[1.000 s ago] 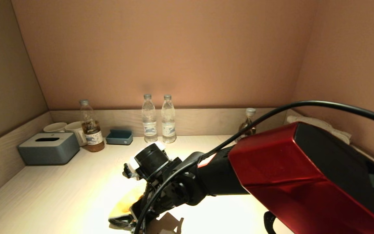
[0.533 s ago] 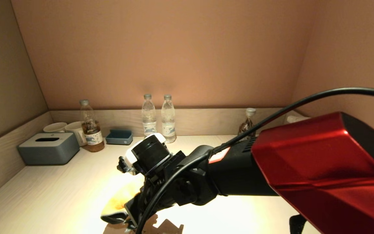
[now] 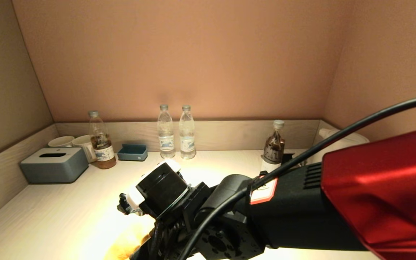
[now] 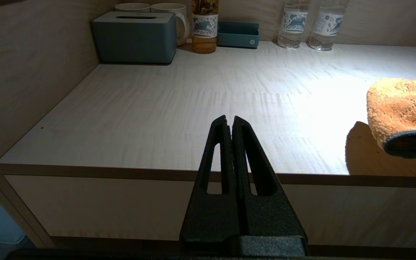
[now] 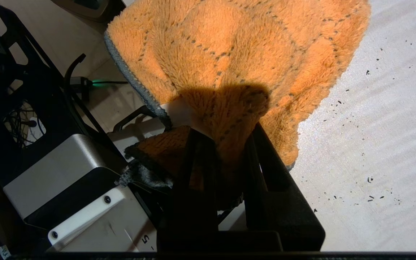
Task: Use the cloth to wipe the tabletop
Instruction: Sweep the stains on the table
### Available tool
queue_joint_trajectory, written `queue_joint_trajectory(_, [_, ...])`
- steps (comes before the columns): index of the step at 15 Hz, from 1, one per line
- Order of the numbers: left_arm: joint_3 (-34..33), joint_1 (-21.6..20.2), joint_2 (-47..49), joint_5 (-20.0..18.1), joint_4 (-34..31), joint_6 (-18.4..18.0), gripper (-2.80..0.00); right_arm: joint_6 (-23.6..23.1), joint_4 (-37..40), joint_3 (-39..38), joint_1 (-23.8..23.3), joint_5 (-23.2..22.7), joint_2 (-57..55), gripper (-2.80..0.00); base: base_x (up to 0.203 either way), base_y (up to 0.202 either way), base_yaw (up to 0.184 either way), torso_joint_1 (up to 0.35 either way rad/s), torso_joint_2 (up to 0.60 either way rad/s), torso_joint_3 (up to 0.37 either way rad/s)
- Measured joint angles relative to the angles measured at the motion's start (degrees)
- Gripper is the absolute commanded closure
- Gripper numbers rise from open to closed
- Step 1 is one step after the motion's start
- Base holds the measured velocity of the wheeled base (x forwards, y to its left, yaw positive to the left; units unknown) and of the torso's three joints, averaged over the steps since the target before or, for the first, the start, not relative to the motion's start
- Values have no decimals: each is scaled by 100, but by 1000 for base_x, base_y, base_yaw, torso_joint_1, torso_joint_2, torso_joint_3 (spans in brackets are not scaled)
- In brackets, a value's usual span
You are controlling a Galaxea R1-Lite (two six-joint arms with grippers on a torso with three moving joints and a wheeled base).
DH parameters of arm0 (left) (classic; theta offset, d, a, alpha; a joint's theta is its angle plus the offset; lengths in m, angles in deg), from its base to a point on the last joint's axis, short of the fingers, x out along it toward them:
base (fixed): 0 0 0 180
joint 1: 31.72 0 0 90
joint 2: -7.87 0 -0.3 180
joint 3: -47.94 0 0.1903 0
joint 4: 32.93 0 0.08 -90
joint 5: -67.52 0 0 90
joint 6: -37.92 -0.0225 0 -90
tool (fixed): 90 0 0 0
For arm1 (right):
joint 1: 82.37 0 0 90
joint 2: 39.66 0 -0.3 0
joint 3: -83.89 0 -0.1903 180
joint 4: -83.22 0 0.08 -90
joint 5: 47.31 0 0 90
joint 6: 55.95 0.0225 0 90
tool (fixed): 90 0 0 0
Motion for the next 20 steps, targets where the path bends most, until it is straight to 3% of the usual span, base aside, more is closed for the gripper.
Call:
queue_joint_trajectory(12, [0, 0, 0, 2, 1, -1, 0, 1, -273, -25, -17, -28, -716, 0, 0, 0, 0, 0, 0, 0])
queue_joint_trajectory(20, [0, 0, 0, 0, 1, -1, 0, 4, -804, -1120, -280, -27, -392, 0, 0, 0, 0, 0, 0, 0])
